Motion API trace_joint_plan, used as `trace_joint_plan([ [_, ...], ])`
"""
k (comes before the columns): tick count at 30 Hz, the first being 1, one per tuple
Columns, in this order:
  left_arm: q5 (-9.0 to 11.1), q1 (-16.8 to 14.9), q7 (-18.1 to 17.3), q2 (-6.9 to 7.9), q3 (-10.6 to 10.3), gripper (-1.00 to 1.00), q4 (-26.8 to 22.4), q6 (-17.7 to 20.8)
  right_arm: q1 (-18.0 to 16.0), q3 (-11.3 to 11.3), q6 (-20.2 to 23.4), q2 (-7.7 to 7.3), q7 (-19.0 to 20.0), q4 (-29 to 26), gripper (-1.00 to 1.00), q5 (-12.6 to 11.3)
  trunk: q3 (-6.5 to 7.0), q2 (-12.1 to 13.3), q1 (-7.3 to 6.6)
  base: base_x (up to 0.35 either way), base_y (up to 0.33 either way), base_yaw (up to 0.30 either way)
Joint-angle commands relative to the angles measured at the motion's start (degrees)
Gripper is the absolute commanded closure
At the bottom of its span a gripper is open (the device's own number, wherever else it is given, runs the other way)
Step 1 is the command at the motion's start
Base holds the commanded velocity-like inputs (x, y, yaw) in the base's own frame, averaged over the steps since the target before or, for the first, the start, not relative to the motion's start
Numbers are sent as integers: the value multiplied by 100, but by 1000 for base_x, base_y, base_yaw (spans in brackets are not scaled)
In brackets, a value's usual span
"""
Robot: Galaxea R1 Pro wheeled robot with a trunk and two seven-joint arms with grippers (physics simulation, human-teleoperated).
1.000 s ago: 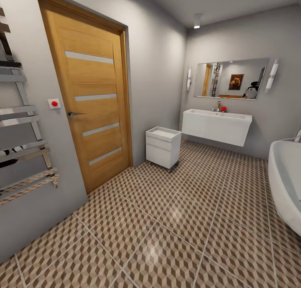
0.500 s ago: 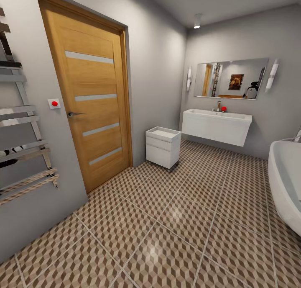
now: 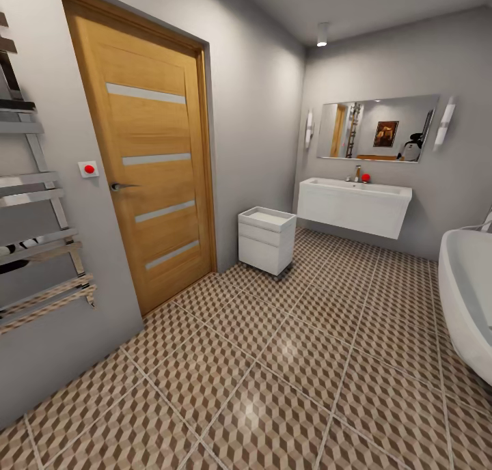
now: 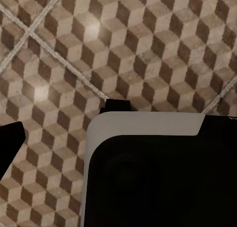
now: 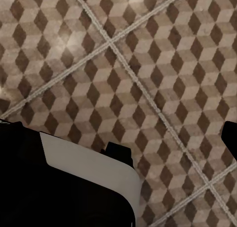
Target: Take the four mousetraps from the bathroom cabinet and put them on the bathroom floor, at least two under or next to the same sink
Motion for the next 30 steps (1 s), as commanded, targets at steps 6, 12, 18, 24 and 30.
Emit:
trace_joint_plan([
  [6,-5,-9,-18,2,44,-100,24,-39,-3,-21,-15,-1,-1,3,-100,59,-6,-3,0,0,0,0],
  [12,-5,-9,-18,2,44,-100,24,-39,-3,-21,-15,-1,-1,3,-100,62,-6,-3,0,0,0,0],
  [18,-5,-9,-18,2,44,-100,24,-39,-3,-21,-15,-1,-1,3,-100,58,-6,-3,0,0,0,0],
  [24,-6,-9,-18,2,44,-100,24,-39,-3,-21,-15,-1,-1,3,-100,61,-6,-3,0,0,0,0],
  [30,-6,-9,-18,2,44,-100,24,-39,-3,-21,-15,-1,-1,3,-100,60,-6,-3,0,0,0,0],
])
